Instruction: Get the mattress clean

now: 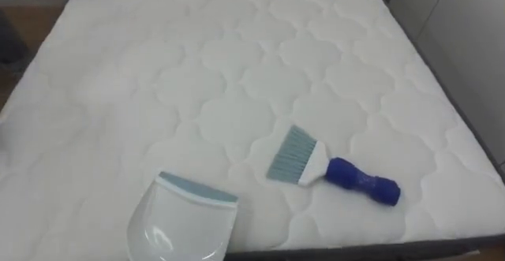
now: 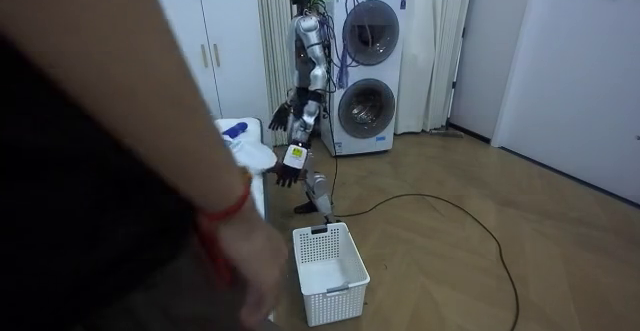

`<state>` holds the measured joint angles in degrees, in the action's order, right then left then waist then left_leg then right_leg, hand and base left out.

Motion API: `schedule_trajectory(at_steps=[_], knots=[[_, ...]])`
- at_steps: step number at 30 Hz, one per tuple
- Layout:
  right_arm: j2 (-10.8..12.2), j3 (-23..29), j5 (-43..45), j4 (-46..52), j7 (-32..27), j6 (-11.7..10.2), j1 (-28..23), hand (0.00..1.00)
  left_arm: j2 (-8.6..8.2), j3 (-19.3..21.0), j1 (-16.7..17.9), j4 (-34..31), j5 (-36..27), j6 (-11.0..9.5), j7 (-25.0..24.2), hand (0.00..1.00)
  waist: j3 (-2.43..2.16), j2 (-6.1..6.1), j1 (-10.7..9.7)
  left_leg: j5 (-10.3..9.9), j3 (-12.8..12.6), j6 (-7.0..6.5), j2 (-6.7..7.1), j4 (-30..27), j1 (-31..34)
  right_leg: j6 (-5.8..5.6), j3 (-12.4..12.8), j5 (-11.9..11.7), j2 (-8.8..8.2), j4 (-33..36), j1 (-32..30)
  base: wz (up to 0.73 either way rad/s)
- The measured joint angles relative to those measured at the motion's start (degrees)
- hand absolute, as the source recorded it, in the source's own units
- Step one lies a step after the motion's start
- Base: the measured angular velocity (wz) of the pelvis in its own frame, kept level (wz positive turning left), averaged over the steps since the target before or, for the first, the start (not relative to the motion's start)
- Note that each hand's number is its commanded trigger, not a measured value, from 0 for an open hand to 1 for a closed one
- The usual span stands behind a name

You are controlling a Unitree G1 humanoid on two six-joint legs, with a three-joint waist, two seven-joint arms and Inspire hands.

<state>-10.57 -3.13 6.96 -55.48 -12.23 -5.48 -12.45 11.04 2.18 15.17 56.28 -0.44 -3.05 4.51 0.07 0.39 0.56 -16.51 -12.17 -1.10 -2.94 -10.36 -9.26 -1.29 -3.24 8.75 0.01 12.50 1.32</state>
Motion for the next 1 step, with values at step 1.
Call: schedule_trajectory(at_steps=[1], knots=[[-0.01,0.34,-0.21,-0.13,0.09,0.14,-0.10,0.00,0.01,0.28,0.50,0.07,-0.04,0.20,0.04,0.00,0.02,0.07,0.03,0.00,0.04,0.01,-0.02,0.14,-0.10,0.00,0.00,0.00,0.02,-0.01,0.07,0.00]])
